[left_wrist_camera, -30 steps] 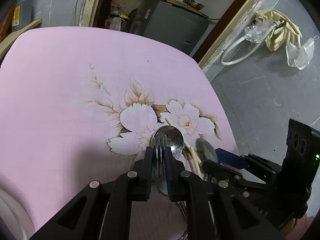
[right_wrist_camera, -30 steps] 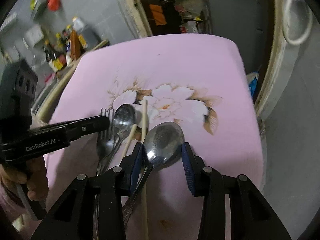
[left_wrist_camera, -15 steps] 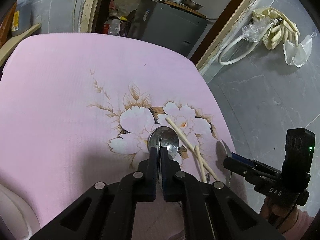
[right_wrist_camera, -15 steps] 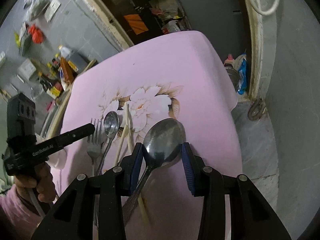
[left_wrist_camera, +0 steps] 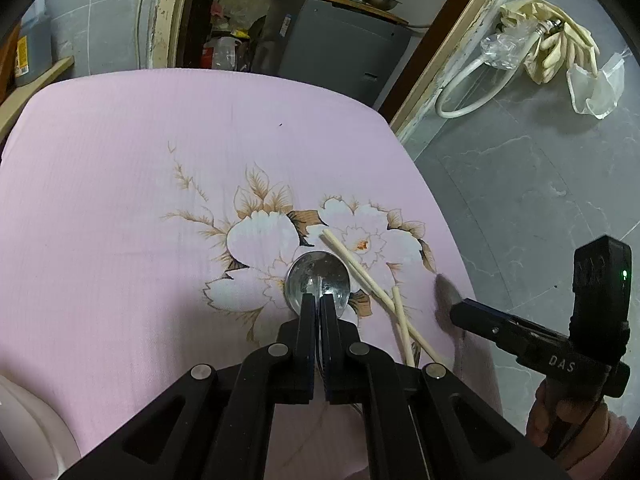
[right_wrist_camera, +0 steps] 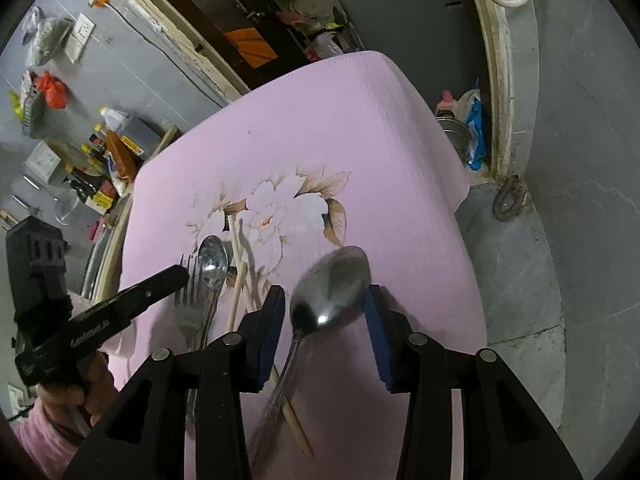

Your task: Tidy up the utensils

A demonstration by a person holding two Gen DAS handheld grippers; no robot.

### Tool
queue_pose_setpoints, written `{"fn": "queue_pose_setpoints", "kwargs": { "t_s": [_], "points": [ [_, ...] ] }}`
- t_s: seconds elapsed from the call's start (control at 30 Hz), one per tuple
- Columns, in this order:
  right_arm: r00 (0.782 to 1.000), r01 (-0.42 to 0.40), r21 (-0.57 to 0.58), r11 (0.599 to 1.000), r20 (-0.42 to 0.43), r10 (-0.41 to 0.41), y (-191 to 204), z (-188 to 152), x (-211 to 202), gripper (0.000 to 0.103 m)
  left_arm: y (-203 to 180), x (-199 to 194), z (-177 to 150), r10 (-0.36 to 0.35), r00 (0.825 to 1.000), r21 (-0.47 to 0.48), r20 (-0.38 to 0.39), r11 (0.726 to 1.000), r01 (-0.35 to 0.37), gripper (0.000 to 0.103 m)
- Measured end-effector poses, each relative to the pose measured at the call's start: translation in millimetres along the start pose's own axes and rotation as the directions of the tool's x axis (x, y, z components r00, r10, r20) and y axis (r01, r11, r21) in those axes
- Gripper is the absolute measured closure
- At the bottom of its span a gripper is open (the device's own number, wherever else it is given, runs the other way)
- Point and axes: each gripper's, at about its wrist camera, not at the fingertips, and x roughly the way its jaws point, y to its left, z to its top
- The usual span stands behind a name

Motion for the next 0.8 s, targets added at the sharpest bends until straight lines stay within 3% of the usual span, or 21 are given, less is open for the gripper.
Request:
{"fn": "queue_pose_setpoints", "kwargs": {
  "t_s": [0.1, 0.23, 0.43, 0.57, 0.73, 0.8],
  "points": [
    [0.998, 0.057, -0.054, 0.997, -0.007, -0.057, 14.8, 0.7, 4.4, 0.054, 1.0, -0.8, -1.0, 0.001, 1.0, -0.006, 0.0, 1.0, -0.001, 0.1],
    [0.987, 0.161, -0.146, 0.976, -0.007, -0.163, 34.5, -3.3, 8.6, 0.054, 2.5, -0.9, -1.7, -0.002, 1.0, -0.015, 0.001, 1.0, 0.002, 0.1],
    [1.0, 0.019, 0.007, 1.0, -0.007, -0.019, 15.5, -3.3, -3.6, 0.057, 2.2, -0.4, -1.8, -0.004, 1.0, -0.016, 0.0, 1.0, 0.004, 0.1],
    [0.998, -0.068, 0.119, 0.991, -0.007, 0.069, -5.5, 2.5, -3.3, 0.072, 2.3, -0.1, -1.5, -0.005, 1.0, -0.015, -0.001, 1.0, 0.005, 0.1],
    [0.995, -0.087, 0.135, 0.987, -0.037, 0.092, -8.0, 11.1, 4.9, 0.078, 2.3, -0.6, -1.5, -0.005, 1.0, -0.012, -0.002, 1.0, 0.005, 0.1],
    [0.994, -0.087, 0.137, 0.987, -0.052, 0.095, -9.7, 13.0, 9.4, 0.091, 2.2, -0.2, -1.1, -0.006, 1.0, -0.01, -0.004, 1.0, 0.006, 0.1]
  ]
}}
